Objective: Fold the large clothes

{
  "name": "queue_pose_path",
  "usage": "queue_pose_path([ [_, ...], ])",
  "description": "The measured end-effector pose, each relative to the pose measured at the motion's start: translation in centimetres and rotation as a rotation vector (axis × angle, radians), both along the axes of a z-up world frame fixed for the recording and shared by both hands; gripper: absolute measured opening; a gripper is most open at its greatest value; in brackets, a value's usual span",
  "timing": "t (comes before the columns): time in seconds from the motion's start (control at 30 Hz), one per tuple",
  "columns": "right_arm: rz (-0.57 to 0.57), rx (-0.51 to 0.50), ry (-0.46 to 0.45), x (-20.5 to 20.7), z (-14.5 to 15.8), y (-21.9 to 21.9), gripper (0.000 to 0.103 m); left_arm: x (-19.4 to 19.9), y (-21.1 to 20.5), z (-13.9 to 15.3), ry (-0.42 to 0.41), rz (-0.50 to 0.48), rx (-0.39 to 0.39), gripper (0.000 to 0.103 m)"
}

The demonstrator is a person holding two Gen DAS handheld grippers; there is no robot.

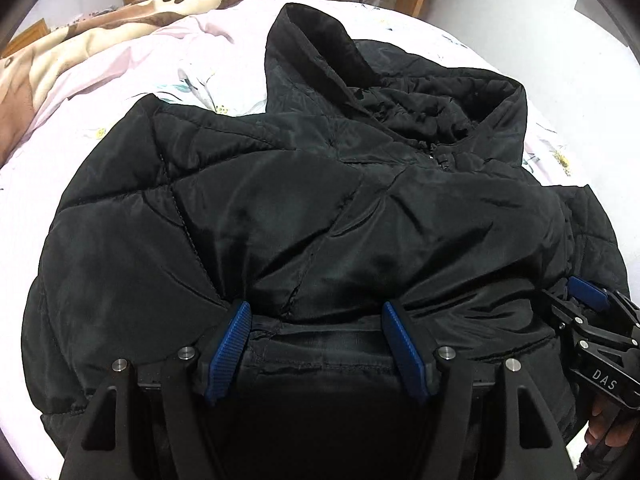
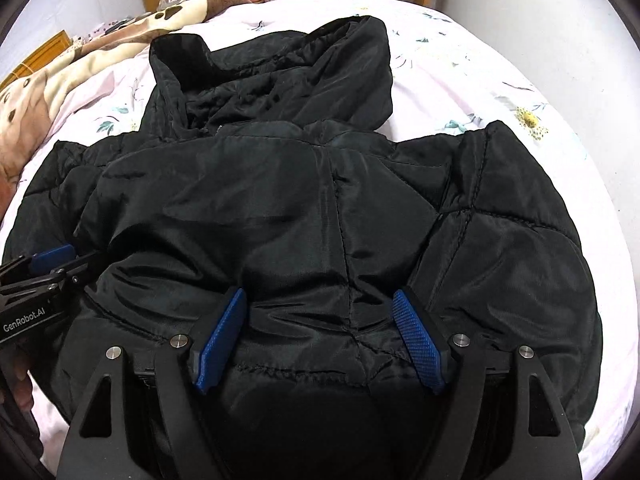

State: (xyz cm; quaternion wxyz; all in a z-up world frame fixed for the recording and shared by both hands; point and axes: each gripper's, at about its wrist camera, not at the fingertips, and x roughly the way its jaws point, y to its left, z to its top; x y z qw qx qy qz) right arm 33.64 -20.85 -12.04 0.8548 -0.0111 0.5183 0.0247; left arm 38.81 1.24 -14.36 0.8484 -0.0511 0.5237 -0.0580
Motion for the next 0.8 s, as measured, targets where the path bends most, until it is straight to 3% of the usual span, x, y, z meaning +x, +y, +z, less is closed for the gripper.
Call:
queue_pose_path([
  [0.3, 0.004, 0.003, -0.002, -0.2, -0.1, -0.2, 0.075, 0.3, 0.0, 0.2, 0.012, -0.001, 0.002, 0.068],
  [0.4, 0.009, 0.028, 0.007, 0.1, 0.4, -0.6, 0.076, 0.5, 0.4, 0.8, 0.023, 0.013, -0.038, 0.068],
  [0.53, -0.012, 0.180, -0.005, 0.4, 2.9, -2.5, 0.076, 0.8, 1.5, 2.3, 0.019, 0.005, -0.094, 0.068],
  [0.67, -0.053, 0.345, -0.067, 1.8, 6.2, -5.0, 0.076, 3.5, 3.3, 5.1, -0.014, 0.019, -0.129, 0.069],
  [0.8, -0.056, 0.363, -0.118, 5.7, 9.1, -6.6, 0.076, 7.8, 5.3, 8.1, -0.072, 0.058, -0.127, 0.072],
])
